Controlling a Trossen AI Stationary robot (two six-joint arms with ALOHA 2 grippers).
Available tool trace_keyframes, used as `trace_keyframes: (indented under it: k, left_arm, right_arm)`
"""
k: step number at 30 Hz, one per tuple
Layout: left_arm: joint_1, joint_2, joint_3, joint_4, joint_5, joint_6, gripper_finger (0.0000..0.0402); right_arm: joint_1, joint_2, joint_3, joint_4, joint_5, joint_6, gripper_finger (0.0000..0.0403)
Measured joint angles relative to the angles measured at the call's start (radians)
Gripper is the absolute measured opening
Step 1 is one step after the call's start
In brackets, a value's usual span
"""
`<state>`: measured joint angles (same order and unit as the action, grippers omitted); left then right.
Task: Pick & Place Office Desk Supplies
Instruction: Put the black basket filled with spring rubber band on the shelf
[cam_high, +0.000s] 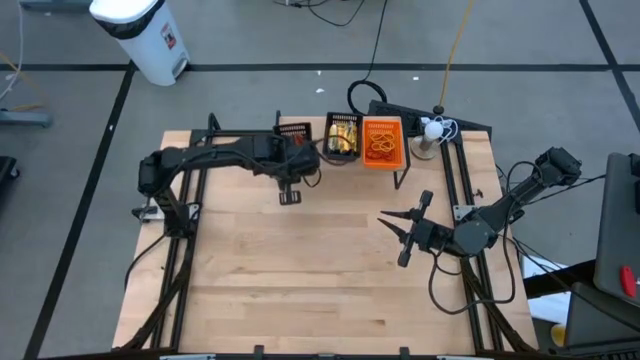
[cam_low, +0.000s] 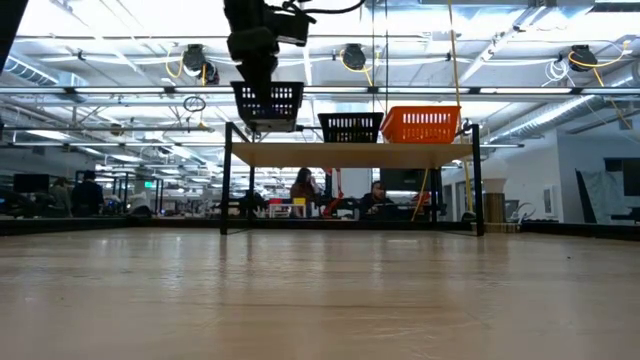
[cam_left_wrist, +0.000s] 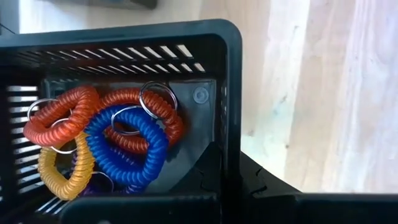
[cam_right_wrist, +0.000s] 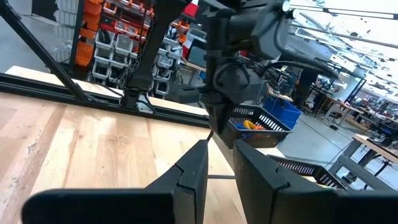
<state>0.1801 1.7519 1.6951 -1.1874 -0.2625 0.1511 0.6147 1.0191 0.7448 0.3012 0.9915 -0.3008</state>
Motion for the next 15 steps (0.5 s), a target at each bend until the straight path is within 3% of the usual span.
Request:
trace_keyframes:
  k: [15]
  left_arm:
    - [0.085, 0.008, 0.0, 0.059, 0.037, 0.122, 0.0]
  right_arm:
    - [0.0, 0.0, 0.0, -0.046, 0.0, 0.039, 0.0068]
